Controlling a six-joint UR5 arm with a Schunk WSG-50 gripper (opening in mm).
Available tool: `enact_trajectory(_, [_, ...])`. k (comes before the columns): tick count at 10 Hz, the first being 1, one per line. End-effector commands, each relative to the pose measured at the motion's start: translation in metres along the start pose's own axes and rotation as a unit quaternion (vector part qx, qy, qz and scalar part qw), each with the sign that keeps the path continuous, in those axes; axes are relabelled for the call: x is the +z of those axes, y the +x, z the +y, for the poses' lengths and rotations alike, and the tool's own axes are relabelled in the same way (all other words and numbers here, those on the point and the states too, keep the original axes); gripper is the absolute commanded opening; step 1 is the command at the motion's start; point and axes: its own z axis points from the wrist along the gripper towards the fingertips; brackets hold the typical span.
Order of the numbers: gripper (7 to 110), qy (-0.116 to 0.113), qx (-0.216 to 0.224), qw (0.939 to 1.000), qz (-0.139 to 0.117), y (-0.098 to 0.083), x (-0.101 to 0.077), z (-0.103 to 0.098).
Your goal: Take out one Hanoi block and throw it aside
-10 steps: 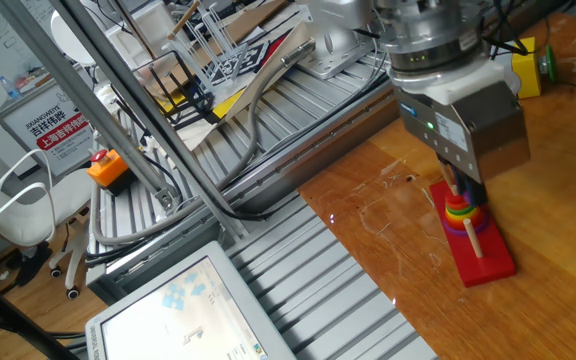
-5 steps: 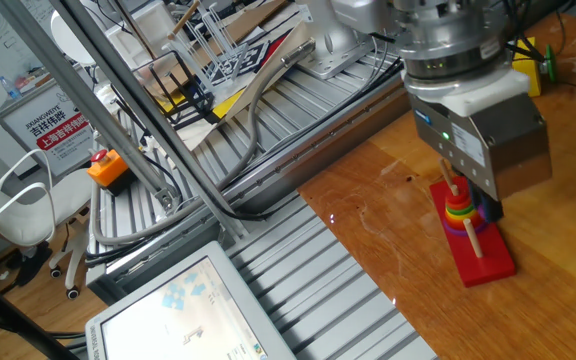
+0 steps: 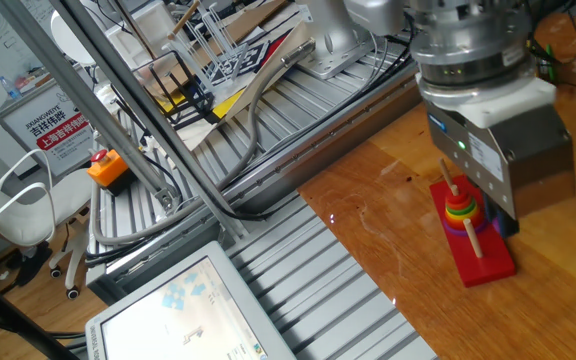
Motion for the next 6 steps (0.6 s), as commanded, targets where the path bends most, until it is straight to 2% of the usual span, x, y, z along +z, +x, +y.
enact_trajectory(1, [7, 0.001, 0.019, 0.9998, -0.004, -0.001, 0.001, 0.022])
enact_trajectory(6, [7, 0.002, 0.02, 0.9998, -0.007, -0.004, 0.012, 0.029])
